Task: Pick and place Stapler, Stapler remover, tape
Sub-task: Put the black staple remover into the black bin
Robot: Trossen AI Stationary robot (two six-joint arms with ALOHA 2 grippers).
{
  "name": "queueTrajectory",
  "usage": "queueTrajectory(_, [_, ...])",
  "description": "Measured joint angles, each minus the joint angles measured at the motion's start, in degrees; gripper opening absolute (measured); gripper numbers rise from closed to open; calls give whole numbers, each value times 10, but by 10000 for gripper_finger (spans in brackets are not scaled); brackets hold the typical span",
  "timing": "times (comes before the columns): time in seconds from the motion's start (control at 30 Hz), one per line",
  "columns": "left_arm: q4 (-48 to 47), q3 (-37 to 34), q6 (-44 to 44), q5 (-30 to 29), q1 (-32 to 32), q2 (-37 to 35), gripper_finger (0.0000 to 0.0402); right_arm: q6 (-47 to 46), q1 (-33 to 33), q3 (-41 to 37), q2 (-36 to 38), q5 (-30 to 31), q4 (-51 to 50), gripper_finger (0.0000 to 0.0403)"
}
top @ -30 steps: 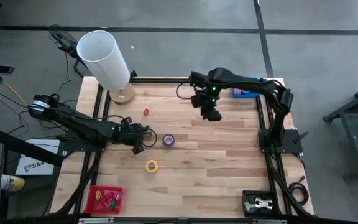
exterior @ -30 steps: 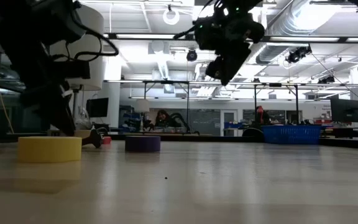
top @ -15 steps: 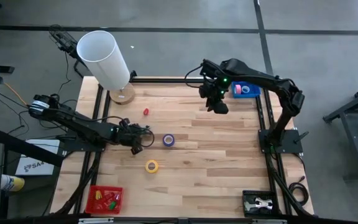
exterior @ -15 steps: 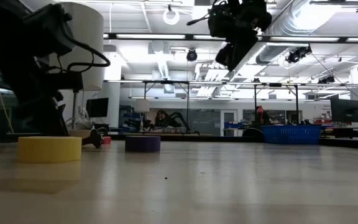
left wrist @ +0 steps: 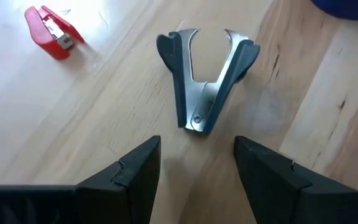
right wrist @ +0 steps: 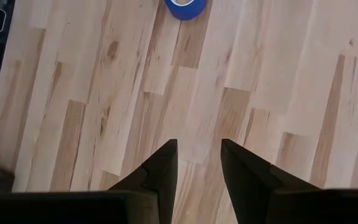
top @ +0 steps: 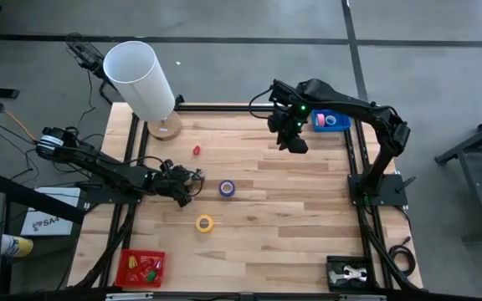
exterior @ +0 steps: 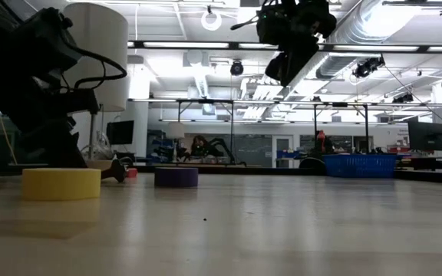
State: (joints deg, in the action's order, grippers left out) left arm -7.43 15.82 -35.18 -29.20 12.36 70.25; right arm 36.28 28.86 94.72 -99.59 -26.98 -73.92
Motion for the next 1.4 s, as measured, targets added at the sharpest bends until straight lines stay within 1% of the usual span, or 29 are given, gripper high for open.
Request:
queueTrajectory(0.13, [18,-12,0,-6,-6,0,202,2,0,0,0,0,0,114])
queueTrajectory(0.23, [29,-15,5,0,-29,1,202,2,0,0,0,0,1,114])
queueTrajectory(0.3, [41,-16,27,7,-47,1,202,2,0,0,0,0,1,114])
queueTrajectory(0.4, [59,-16,74,31,-78,1,202,2,0,0,0,0,0,114])
queueTrajectory(0.57, [68,-16,117,87,-115,1,202,2,0,0,0,0,-1,114])
queueTrajectory(0.7, [87,-16,163,98,-133,1,202,2,0,0,0,0,-1,114])
queueTrajectory(0.9, [106,-17,220,140,-163,1,202,12,0,0,0,0,-1,114])
queueTrajectory(1.17, [142,-18,233,151,-177,3,202,15,0,0,0,0,0,114])
queueTrajectory(1.4, [149,-18,230,152,-177,3,198,17,0,0,0,0,1,114])
